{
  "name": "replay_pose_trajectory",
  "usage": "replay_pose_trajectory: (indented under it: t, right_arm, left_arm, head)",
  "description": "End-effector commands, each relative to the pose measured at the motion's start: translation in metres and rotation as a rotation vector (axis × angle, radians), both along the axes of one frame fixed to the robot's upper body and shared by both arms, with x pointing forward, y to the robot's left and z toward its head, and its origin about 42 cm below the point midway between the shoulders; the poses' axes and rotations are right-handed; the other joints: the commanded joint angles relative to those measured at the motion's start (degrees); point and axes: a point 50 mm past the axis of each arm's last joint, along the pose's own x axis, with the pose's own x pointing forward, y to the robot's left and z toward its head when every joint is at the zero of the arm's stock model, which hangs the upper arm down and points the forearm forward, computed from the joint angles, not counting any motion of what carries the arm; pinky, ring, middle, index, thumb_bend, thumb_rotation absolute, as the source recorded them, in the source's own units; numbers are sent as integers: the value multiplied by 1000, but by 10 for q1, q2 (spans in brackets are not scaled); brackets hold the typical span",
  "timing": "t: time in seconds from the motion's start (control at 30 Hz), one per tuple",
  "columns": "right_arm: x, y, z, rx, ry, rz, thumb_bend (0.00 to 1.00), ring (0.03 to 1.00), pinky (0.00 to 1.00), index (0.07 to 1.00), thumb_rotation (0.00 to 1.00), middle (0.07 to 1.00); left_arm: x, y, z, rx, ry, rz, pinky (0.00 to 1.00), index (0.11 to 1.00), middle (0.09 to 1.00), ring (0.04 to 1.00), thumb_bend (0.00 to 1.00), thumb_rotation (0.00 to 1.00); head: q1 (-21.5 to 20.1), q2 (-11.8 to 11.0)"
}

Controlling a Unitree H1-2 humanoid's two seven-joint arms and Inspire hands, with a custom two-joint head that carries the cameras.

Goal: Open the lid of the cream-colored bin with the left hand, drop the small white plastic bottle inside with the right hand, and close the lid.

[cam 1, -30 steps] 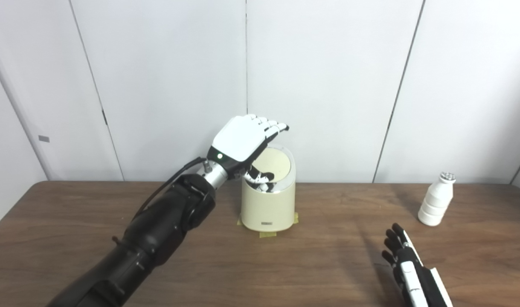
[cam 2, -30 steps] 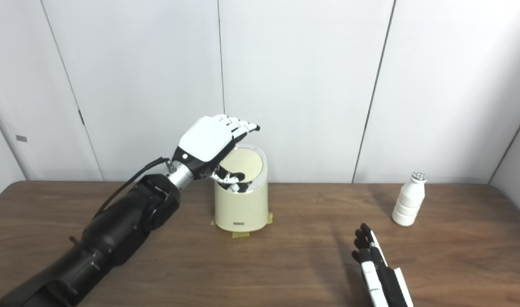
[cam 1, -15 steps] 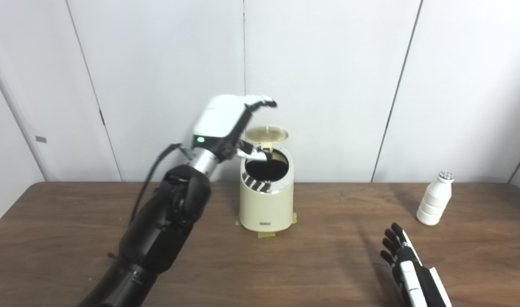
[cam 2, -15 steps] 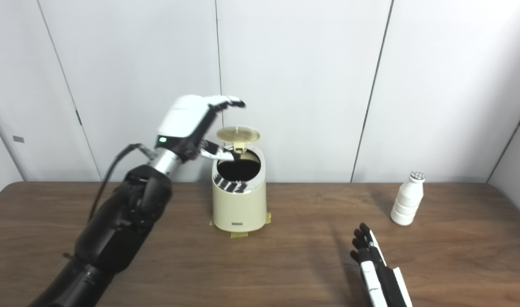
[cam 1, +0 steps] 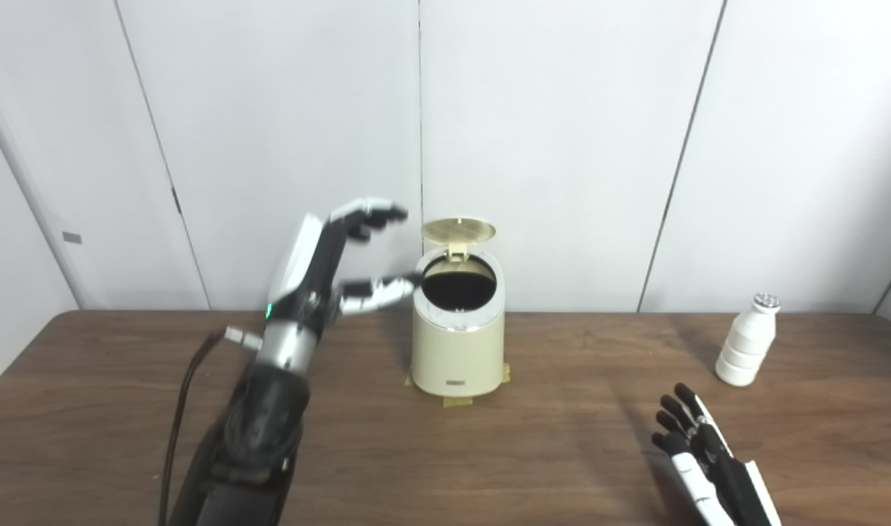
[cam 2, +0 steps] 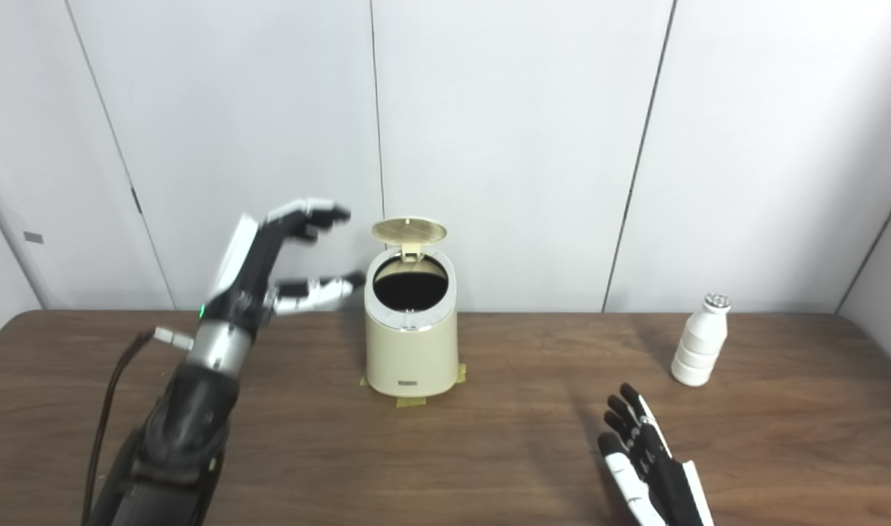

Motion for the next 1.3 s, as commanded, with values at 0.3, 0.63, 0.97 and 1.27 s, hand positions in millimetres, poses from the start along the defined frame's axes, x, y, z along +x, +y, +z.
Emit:
replay_pose_trajectory:
  t: [0.3,0.63,0.97,1.27]
  right_arm:
    - [9,-34,26,-161,-105,-50,772,854,783,892,310,890]
    - [-2,-57,60,-237,-128,-179,841,823,721,880,223,877]
    - [-7,-85,82,-411,-101,-373,886,835,737,877,230,882]
    - [7,-95,98,-464,-75,-472,909,853,781,875,217,885]
  left_arm:
    - [-51,38,-31,-210,160,-38,787,952,913,859,380,658]
    - [-81,55,-74,-264,307,29,865,978,941,908,436,918]
    - [-84,68,-75,-224,321,35,880,981,958,918,447,890]
    - [-83,79,-73,-230,320,19,928,990,959,932,394,933]
  head:
    - [-10,3]
    - [-41,9]
    - [-120,13]
    - [-193,17]
